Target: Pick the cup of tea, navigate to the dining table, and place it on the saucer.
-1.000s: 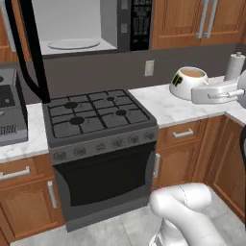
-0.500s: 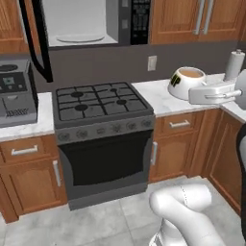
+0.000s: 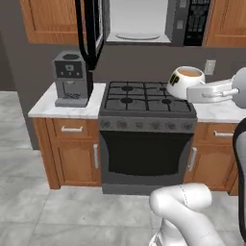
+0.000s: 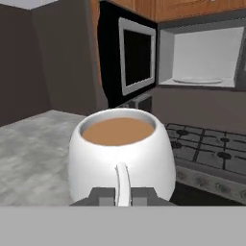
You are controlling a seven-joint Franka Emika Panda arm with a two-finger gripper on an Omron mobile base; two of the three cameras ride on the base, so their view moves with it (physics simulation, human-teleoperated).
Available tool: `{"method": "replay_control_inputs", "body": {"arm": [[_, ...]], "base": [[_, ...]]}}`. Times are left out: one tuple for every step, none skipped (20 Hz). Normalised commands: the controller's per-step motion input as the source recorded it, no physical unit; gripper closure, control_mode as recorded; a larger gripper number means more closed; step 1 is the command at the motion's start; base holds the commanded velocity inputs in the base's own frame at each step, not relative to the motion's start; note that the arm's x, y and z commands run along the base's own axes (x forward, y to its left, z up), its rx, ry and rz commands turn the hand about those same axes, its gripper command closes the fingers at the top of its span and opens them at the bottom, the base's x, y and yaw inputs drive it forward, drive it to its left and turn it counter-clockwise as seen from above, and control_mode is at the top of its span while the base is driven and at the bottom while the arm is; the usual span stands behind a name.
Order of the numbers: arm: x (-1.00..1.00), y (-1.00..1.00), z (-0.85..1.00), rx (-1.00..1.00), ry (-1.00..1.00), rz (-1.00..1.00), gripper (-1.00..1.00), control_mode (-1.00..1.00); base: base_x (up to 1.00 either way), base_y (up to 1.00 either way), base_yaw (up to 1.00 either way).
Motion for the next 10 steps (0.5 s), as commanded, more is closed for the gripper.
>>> {"method": "replay_control_inputs", "body": {"arm": [[0.00, 0.00, 0.00, 0.00, 0.00, 0.00, 1.00, 1.00], [0.00, 0.00, 0.00, 0.00, 0.00, 0.00, 1.00, 1.00], [0.00, 0.00, 0.00, 0.00, 0.00, 0.00, 1.00, 1.00], [0.00, 0.00, 0.00, 0.00, 0.00, 0.00, 1.00, 1.00], [0.00, 0.00, 0.00, 0.00, 0.00, 0.00, 1.00, 1.00], [0.00, 0.00, 0.00, 0.00, 0.00, 0.00, 1.00, 1.00], [0.00, 0.00, 0.00, 0.00, 0.00, 0.00, 1.00, 1.00], [0.00, 0.00, 0.00, 0.00, 0.00, 0.00, 1.00, 1.00], [0.00, 0.00, 0.00, 0.00, 0.00, 0.00, 1.00, 1.00], [0.00, 0.00, 0.00, 0.00, 0.00, 0.00, 1.00, 1.00]], "base": [[0.37, -0.26, 0.71], [0.38, -0.26, 0.71], [0.39, -0.24, 0.71], [0.39, -0.24, 0.71], [0.36, -0.24, 0.71], [0.32, -0.24, 0.71], [0.29, -0.25, 0.71], [0.27, -0.26, 0.70], [0.26, -0.26, 0.70], [0.27, -0.24, 0.70]]}}
